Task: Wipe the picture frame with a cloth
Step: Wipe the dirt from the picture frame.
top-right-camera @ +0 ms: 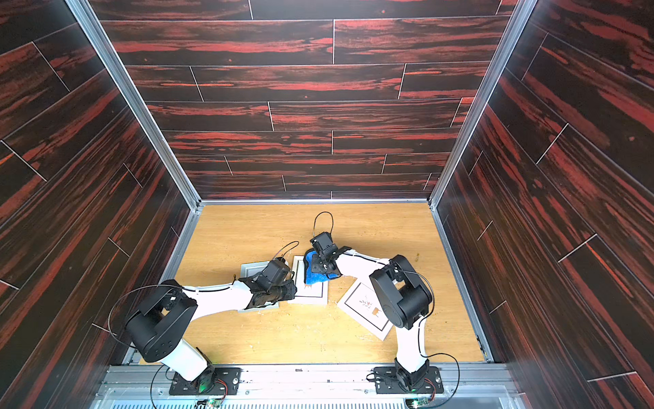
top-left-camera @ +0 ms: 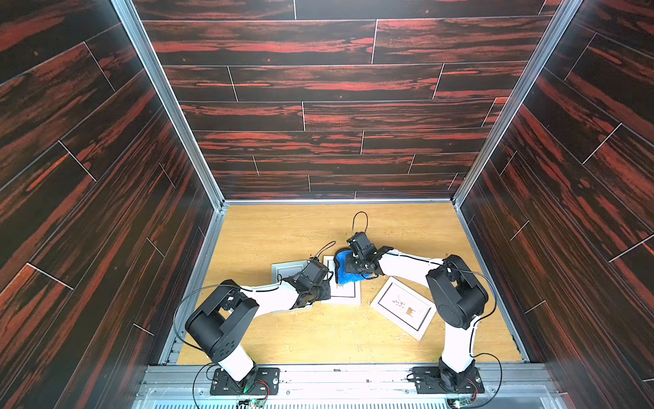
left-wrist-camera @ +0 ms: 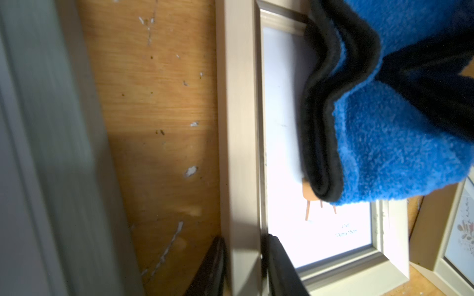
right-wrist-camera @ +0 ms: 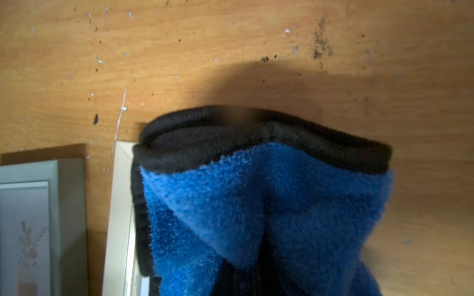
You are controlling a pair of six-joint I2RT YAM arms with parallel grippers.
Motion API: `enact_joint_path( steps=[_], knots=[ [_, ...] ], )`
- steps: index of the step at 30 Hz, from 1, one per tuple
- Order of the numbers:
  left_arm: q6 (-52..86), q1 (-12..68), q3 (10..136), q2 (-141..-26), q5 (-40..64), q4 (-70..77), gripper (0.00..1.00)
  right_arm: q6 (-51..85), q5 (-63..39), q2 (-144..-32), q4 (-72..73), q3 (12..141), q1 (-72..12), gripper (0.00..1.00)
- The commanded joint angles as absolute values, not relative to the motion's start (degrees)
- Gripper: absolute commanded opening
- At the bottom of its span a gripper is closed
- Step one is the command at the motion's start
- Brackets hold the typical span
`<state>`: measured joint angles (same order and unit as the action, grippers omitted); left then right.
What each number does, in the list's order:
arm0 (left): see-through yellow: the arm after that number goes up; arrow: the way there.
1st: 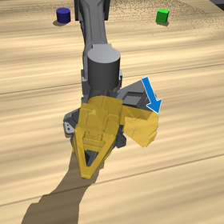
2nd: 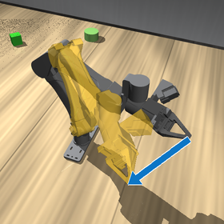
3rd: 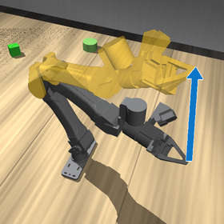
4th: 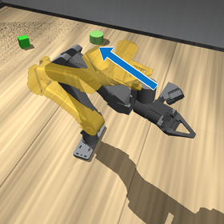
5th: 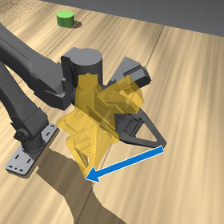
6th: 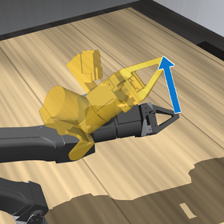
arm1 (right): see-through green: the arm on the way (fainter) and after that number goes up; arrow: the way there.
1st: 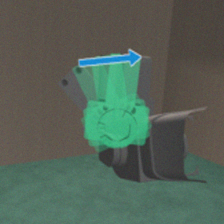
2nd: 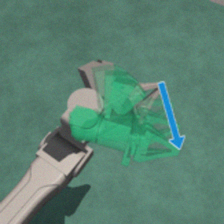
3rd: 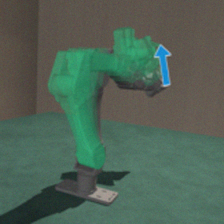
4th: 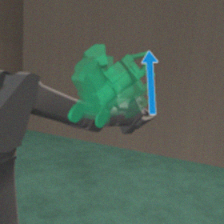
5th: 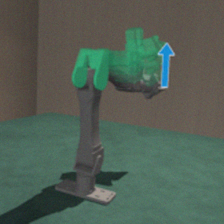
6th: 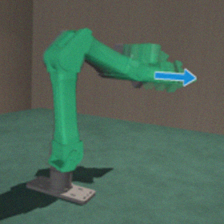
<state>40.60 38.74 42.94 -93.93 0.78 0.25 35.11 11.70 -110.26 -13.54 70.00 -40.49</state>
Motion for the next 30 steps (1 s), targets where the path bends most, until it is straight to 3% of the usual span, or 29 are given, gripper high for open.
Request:
enact_joint_path(
  steps=[1,6,15,24,30],
  knots=[
    [41.9,38.5,41.6,-96.0,-0.7,-2.9,0.16,36.1,13.3,-105.7,-19.7,62.4,-44.7,0.00],
    [42.4,38.4,40.1,-95.4,-0.1,-1.8,0.16,41.4,10.5,-100.0,-18.0,52.3,-47.8,0.00],
    [42.9,38.4,38.9,-94.6,1.6,-0.7,0.15,36.0,15.3,-114.3,-21.1,73.9,-39.9,0.00],
    [43.7,38.3,38.0,-93.4,0.5,0.3,0.15,40.0,13.9,-101.6,-20.3,55.3,-47.7,0.00],
    [42.5,38.4,37.6,-92.8,0.6,-0.9,0.15,36.8,16.3,-111.1,-18.9,67.0,-41.4,0.00]
  ],
)
